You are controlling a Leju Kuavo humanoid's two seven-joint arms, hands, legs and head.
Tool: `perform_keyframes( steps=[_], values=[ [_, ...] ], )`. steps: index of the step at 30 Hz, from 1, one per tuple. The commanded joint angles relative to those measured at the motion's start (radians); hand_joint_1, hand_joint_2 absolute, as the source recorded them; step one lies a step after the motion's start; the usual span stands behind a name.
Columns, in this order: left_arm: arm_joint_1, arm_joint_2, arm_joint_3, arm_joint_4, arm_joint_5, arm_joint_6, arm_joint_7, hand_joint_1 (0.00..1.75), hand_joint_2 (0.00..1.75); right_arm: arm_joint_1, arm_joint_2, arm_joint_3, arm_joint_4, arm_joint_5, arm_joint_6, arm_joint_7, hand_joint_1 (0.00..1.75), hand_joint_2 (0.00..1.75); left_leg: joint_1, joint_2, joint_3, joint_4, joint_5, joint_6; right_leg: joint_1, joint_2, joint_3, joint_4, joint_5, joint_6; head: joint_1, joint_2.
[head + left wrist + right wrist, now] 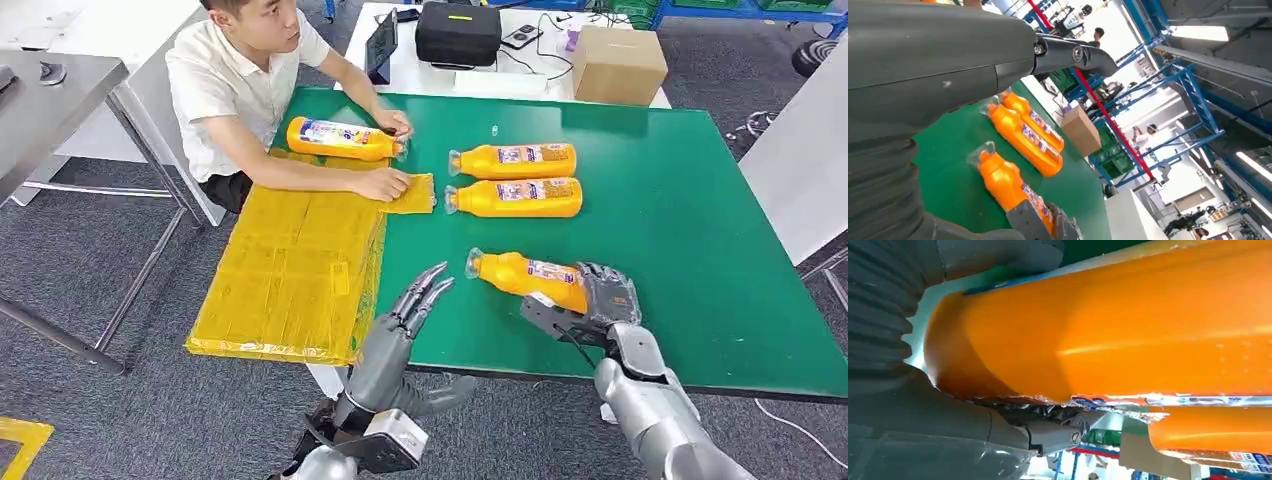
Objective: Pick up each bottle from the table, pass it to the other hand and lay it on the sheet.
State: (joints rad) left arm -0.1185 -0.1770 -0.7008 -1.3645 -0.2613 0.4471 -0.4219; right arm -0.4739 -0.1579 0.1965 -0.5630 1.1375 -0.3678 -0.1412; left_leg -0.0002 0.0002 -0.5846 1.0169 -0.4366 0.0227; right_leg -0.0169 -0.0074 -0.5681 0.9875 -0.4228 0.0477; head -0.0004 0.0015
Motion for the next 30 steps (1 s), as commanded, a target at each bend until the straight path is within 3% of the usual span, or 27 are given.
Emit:
perform_keyframes(
  steps=[1,3,4,5,7,9,11,23,25,26,30],
  values=[
    [0.002,-0.01,0.061,0.068,0.325,-0.112,0.017,0.0,1.75,0.192,0.105,-0.134,-0.254,-0.462,0.11,-0.312,1.64,1.75,0.002,-0.002,0.0,-0.003,0.001,-0.002,0.002,-0.001,0.001,-0.004,0.001,-0.003,0.0,0.0],
    [-0.002,-0.008,0.056,0.076,0.334,-0.108,0.01,0.0,1.75,0.198,0.106,-0.119,-0.28,-0.465,0.113,-0.287,1.55,1.75,0.002,0.003,0.002,-0.001,-0.001,-0.002,0.002,0.003,0.003,-0.002,0.001,-0.002,0.001,0.0],
    [0.013,-0.023,0.087,0.089,0.44,-0.12,0.05,0.0,1.75,0.214,0.121,-0.128,-0.327,-0.525,0.086,-0.328,1.59,1.75,0.002,0.004,0.0,-0.002,-0.001,-0.003,0.002,0.004,0.001,-0.002,0.002,-0.004,0.001,0.0],
    [0.028,-0.032,0.108,0.116,0.563,-0.142,0.086,0.0,1.75,0.236,0.144,-0.133,-0.397,-0.595,0.083,-0.353,1.5,1.75,0.001,0.005,0.001,-0.002,-0.003,-0.004,0.001,0.005,0.001,-0.001,0.001,-0.003,0.0,0.0],
    [0.049,-0.031,0.13,0.155,0.74,-0.161,0.113,0.0,1.75,0.269,0.165,-0.105,-0.508,-0.68,0.084,-0.362,1.54,1.75,0.001,0.009,0.0,-0.003,-0.002,-0.005,0.002,0.007,-0.002,-0.002,0.003,-0.007,0.0,0.0],
    [0.06,-0.017,0.128,0.173,0.828,-0.156,0.077,0.0,1.75,0.302,0.172,-0.053,-0.61,-0.733,0.064,-0.362,1.71,1.75,0.002,0.007,-0.001,-0.002,-0.002,-0.004,0.003,0.006,-0.003,-0.001,0.002,-0.005,0.0,0.0],
    [0.059,-0.009,0.124,0.171,0.872,-0.151,0.075,0.0,1.75,0.321,0.178,-0.014,-0.666,-0.768,0.056,-0.364,1.68,1.75,0.002,0.009,-0.005,-0.002,-0.002,-0.005,0.003,0.008,-0.006,0.0,0.002,-0.005,-0.001,0.0],
    [-0.004,-0.015,0.112,0.151,0.929,-0.173,0.073,0.0,1.75,0.289,0.222,0.191,-0.595,-0.795,0.106,-0.381,1.71,1.75,0.003,0.007,-0.016,-0.001,0.0,-0.006,0.003,0.006,-0.016,0.001,0.002,-0.005,0.0,0.0],
    [-0.014,-0.013,0.103,0.142,0.93,-0.195,0.056,0.0,1.75,0.278,0.215,0.255,-0.572,-0.794,0.149,-0.388,1.69,1.75,0.003,0.007,-0.016,-0.001,0.0,-0.006,0.003,0.006,-0.016,0.001,0.002,-0.006,0.0,0.0],
    [-0.035,-0.011,0.08,0.15,0.819,-0.105,-0.017,0.0,1.75,0.269,0.199,0.32,-0.548,-0.769,0.182,-0.385,1.69,1.75,0.003,0.007,-0.017,-0.001,0.0,-0.006,0.003,0.006,-0.017,0.001,0.002,-0.005,0.0,0.0],
    [-0.053,-0.024,0.084,0.137,0.854,-0.14,0.017,0.0,1.75,0.267,0.203,0.406,-0.503,-0.738,0.216,-0.395,1.68,1.75,0.003,0.007,-0.017,-0.001,0.0,-0.006,0.004,0.006,-0.017,0.001,0.002,-0.005,0.0,0.0]
  ],
)
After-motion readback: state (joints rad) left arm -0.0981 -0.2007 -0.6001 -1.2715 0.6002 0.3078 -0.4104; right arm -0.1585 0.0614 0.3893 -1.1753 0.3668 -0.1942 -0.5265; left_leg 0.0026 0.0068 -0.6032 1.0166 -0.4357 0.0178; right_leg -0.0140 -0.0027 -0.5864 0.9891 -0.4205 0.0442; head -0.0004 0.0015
